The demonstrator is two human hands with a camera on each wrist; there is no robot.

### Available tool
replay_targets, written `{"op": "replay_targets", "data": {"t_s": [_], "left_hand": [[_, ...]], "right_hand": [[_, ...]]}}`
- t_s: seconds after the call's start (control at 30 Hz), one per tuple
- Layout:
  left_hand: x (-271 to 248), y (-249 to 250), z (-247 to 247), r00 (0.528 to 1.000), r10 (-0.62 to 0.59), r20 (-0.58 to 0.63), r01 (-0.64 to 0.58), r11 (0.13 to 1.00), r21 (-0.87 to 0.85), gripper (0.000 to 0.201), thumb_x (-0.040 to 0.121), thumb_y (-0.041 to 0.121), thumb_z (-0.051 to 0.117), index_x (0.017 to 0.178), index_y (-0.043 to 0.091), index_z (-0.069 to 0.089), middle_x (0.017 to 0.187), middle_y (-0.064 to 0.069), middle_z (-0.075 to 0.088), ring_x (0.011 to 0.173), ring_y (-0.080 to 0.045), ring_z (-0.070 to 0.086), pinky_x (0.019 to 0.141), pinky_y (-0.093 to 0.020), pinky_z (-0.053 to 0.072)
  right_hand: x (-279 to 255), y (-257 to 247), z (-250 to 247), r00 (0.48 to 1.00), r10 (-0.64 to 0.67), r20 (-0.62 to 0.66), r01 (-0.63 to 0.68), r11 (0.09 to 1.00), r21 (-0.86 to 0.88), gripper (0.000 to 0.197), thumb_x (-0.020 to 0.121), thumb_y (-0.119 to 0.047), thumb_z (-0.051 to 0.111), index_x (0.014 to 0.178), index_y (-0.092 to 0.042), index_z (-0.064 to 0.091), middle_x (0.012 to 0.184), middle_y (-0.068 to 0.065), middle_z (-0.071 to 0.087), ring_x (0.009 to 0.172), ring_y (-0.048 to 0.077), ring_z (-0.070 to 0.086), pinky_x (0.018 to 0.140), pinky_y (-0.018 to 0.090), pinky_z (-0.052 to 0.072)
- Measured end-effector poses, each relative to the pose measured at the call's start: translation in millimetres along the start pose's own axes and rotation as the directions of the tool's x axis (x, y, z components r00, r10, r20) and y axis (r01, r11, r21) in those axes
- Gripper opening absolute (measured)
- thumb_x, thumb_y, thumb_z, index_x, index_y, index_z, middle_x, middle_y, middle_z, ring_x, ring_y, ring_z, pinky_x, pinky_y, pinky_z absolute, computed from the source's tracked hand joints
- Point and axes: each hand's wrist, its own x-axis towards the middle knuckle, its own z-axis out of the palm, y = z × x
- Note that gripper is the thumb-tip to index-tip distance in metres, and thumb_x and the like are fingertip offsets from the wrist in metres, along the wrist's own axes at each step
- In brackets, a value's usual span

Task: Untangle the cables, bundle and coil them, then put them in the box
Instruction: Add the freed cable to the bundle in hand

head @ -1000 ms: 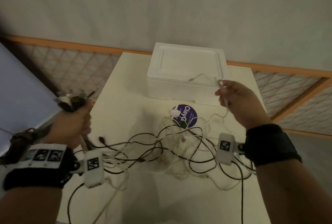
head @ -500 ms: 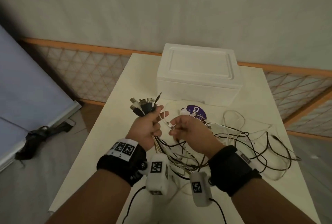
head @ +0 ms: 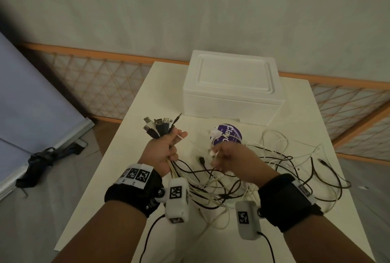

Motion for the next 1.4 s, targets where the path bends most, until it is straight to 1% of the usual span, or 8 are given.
{"op": "replay_targets", "data": {"t_s": [0.07,0.17,0.3,0.47,0.77,1.07,1.27,1.4], "left_hand": [[3.6,2.0,-8.6,0.999,0.005,-0.040,-0.004,1.000,0.011,0.018,0.096,0.024,0.054,0.084,0.012,0.060,0.085,0.001,0.073,0.030,-0.003,0.025,0.033,-0.014,0.025],[5.6,2.2,-15.5,0.998,-0.001,-0.067,0.003,1.000,0.024,0.017,0.096,0.023,0.054,0.085,0.012,0.061,0.078,0.002,0.073,0.029,-0.003,0.024,0.033,-0.013,0.024],[8.1,-2.0,-16.9,0.996,-0.015,-0.089,0.024,0.994,0.103,0.019,0.095,0.027,0.058,0.088,0.010,0.062,0.087,-0.004,0.071,0.030,-0.004,0.025,0.034,-0.015,0.025],[12.4,-3.4,-15.8,0.962,0.085,-0.259,-0.046,0.987,0.154,0.013,0.093,0.023,0.062,0.086,0.013,0.056,0.060,0.000,0.039,0.034,-0.008,0.027,0.036,-0.019,0.025],[-12.2,-0.4,11.6,0.987,0.155,0.039,-0.157,0.987,0.045,0.035,0.092,0.010,0.061,0.065,0.020,0.042,0.046,0.007,0.032,0.036,-0.006,0.022,0.037,-0.019,0.022],[-31.3,-0.1,14.3,0.929,0.250,0.271,-0.259,0.966,-0.002,0.018,0.086,0.025,0.058,0.096,0.010,0.060,0.066,0.005,0.054,0.038,-0.003,0.026,0.039,-0.017,0.025],[-33.5,0.1,11.6,0.935,0.243,0.257,-0.257,0.966,0.018,0.011,0.088,0.028,0.058,0.086,0.017,0.055,0.074,0.004,0.059,0.038,-0.005,0.030,0.040,-0.018,0.027],[-23.3,6.6,4.6,0.959,0.278,0.049,-0.281,0.956,0.087,0.014,0.095,0.029,0.055,0.096,0.016,0.059,0.079,0.000,0.072,0.051,-0.010,0.052,0.043,-0.021,0.039]], "right_hand": [[-0.3,1.9,-9.7,0.968,0.066,-0.241,-0.011,0.975,0.223,0.013,0.091,-0.003,0.056,0.096,-0.015,0.060,0.078,-0.003,0.068,0.062,0.001,0.063,0.061,0.015,0.052],[4.9,15.1,-27.4,0.802,0.086,-0.592,-0.049,0.996,0.078,0.007,0.094,-0.014,0.055,0.099,-0.017,0.058,0.086,-0.006,0.067,0.071,0.008,0.065,0.066,0.013,0.051],[13.7,23.8,-37.9,0.783,0.041,-0.621,-0.174,0.972,-0.156,0.018,0.097,-0.024,0.045,0.086,-0.016,0.056,0.075,-0.001,0.064,0.072,0.021,0.062,0.064,0.030,0.048],[16.9,4.7,-37.6,0.735,-0.015,-0.678,-0.047,0.996,-0.073,0.016,0.100,-0.028,0.040,0.096,-0.015,0.049,0.072,-0.008,0.051,0.071,0.028,0.060,0.066,0.044,0.054],[24.3,-36.2,9.1,0.947,-0.044,-0.318,0.108,0.976,0.187,0.029,0.095,-0.004,0.049,0.114,-0.022,0.061,0.091,0.001,0.053,0.065,0.010,0.054,0.059,0.014,0.046],[35.8,-50.0,38.0,0.946,-0.033,-0.322,0.182,0.876,0.446,0.027,0.083,-0.003,0.069,0.080,-0.012,0.044,0.075,-0.006,0.065,0.061,0.008,0.059,0.054,0.025,0.053],[31.5,-49.3,41.8,0.918,-0.061,-0.393,0.095,0.993,0.067,0.035,0.085,-0.036,0.067,0.079,-0.011,0.044,0.069,-0.007,0.058,0.054,0.008,0.054,0.049,0.020,0.042],[25.2,-41.5,34.4,0.968,-0.108,-0.228,0.039,0.957,-0.287,0.042,0.084,-0.055,0.059,0.077,-0.014,0.055,0.066,-0.004,0.054,0.060,0.008,0.049,0.055,0.025,0.037]]}}
